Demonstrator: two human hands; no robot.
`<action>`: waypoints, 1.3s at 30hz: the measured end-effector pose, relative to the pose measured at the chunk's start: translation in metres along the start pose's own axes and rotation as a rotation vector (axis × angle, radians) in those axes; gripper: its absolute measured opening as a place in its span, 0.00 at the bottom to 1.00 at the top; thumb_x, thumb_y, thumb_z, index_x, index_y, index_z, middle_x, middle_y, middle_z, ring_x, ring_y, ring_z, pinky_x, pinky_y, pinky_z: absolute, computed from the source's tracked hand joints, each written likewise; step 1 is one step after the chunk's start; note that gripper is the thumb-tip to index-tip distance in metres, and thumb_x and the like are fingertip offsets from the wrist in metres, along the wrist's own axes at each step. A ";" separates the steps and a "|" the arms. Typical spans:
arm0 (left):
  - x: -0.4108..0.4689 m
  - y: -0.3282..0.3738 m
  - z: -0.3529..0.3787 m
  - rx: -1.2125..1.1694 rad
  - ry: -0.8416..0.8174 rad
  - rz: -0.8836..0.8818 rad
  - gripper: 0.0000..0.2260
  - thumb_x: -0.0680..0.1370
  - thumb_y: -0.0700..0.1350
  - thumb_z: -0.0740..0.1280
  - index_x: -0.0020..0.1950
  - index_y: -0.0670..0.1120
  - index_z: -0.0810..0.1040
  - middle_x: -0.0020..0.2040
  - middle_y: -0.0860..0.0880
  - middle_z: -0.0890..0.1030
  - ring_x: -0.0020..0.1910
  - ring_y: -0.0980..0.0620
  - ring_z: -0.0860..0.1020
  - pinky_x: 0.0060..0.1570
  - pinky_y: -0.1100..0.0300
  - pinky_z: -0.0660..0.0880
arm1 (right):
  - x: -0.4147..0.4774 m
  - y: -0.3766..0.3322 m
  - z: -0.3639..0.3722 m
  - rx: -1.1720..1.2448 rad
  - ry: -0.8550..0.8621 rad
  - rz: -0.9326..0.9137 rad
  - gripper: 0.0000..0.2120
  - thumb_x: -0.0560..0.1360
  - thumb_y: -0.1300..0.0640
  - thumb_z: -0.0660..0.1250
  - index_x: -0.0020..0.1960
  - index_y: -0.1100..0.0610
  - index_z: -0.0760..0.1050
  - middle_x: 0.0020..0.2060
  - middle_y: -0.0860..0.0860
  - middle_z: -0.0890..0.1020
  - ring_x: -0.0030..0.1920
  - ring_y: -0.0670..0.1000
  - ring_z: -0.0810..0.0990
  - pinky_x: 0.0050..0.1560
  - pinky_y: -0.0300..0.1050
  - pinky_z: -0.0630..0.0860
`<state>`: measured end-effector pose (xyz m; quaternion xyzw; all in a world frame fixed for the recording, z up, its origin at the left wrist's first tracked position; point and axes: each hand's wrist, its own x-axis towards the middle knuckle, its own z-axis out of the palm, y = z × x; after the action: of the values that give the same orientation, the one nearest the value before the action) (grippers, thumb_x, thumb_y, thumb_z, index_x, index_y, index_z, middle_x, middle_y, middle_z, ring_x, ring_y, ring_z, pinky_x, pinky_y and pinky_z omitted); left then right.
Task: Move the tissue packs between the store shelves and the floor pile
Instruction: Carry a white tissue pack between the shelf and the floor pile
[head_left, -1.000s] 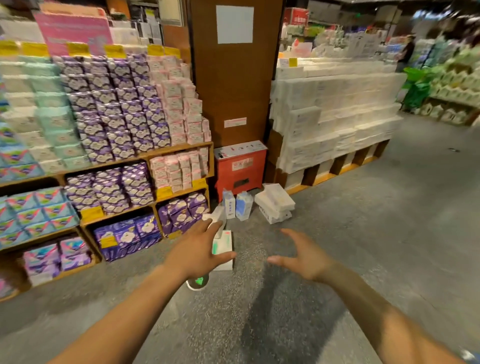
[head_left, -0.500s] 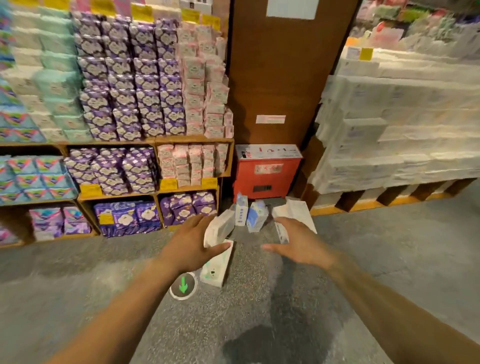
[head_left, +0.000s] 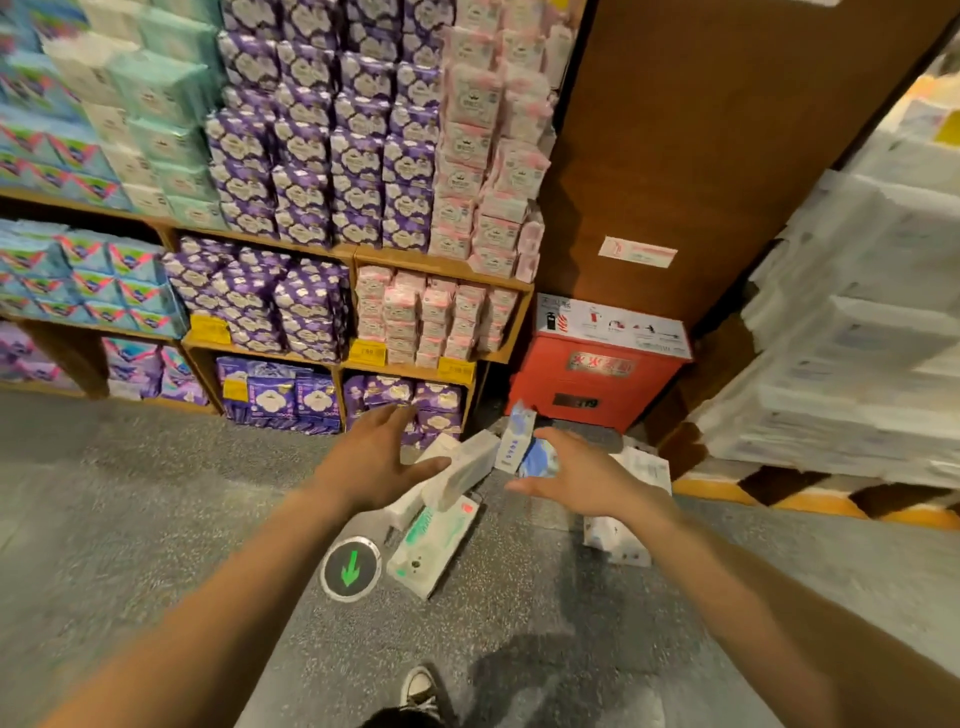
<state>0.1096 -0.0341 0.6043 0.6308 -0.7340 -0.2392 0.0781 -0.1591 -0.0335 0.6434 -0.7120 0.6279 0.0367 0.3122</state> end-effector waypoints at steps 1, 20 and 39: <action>0.009 0.003 0.000 -0.008 0.005 -0.014 0.41 0.74 0.70 0.63 0.81 0.51 0.57 0.80 0.45 0.61 0.78 0.44 0.61 0.72 0.48 0.64 | 0.013 0.004 -0.009 -0.001 -0.005 0.007 0.35 0.74 0.36 0.71 0.74 0.51 0.66 0.71 0.52 0.72 0.68 0.54 0.73 0.65 0.51 0.73; 0.095 -0.002 0.151 -0.218 0.177 -0.695 0.41 0.73 0.69 0.66 0.79 0.49 0.61 0.77 0.44 0.66 0.74 0.42 0.66 0.72 0.46 0.65 | 0.285 0.097 0.011 -0.249 -0.376 -0.341 0.38 0.75 0.39 0.71 0.78 0.53 0.62 0.74 0.55 0.70 0.71 0.57 0.71 0.63 0.49 0.70; 0.209 -0.244 0.679 -0.459 0.201 -0.947 0.47 0.73 0.67 0.70 0.81 0.44 0.53 0.79 0.41 0.63 0.75 0.41 0.65 0.70 0.49 0.66 | 0.585 0.344 0.440 -0.460 -0.450 -0.180 0.47 0.69 0.28 0.69 0.75 0.59 0.67 0.73 0.55 0.72 0.70 0.58 0.72 0.61 0.52 0.71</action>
<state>0.0032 -0.0857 -0.1379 0.8795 -0.2865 -0.3410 0.1676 -0.2033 -0.3327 -0.1065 -0.7904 0.4532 0.3060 0.2763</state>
